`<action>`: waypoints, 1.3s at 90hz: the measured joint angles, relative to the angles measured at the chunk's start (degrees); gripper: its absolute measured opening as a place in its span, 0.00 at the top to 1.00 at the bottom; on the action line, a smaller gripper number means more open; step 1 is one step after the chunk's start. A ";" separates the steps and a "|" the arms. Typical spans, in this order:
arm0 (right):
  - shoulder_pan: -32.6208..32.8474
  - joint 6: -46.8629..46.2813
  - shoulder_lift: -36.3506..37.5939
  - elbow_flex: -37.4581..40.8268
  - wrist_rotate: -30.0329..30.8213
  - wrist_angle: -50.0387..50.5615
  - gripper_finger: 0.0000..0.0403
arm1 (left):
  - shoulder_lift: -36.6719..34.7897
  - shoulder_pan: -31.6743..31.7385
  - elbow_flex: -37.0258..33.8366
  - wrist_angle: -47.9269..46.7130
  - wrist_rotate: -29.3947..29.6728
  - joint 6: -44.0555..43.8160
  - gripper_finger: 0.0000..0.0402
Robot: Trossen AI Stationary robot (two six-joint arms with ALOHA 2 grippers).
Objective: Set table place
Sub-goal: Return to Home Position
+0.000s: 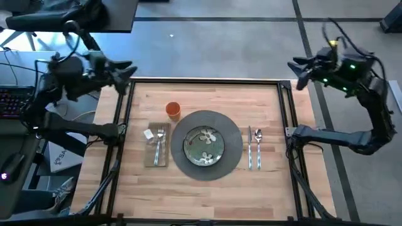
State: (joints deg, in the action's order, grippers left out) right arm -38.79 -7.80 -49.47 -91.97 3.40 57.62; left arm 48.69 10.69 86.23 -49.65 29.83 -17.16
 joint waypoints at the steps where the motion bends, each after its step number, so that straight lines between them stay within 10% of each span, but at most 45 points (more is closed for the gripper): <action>1: 0.00 -0.38 0.16 -0.01 -0.03 0.07 0.66 | -0.36 -0.16 -0.65 -0.01 0.40 -0.32 0.62; 42: 8.90 -8.35 -4.73 -0.01 -1.50 -6.15 0.66 | -12.52 -1.87 -34.49 30.27 -3.94 -5.49 0.62; 86: 35.89 -12.87 -13.35 -0.01 29.36 -9.37 0.66 | -21.42 -1.85 -37.99 21.15 -6.71 -7.16 0.62; 117: 47.53 -20.89 -15.39 -0.01 44.89 -5.82 0.66 | -23.26 -2.14 -53.36 39.87 -12.24 -15.98 0.62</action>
State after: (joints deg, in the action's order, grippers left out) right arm 8.75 -28.68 -64.86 -91.98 48.29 51.80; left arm 25.43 8.55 32.87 -9.78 17.59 -33.14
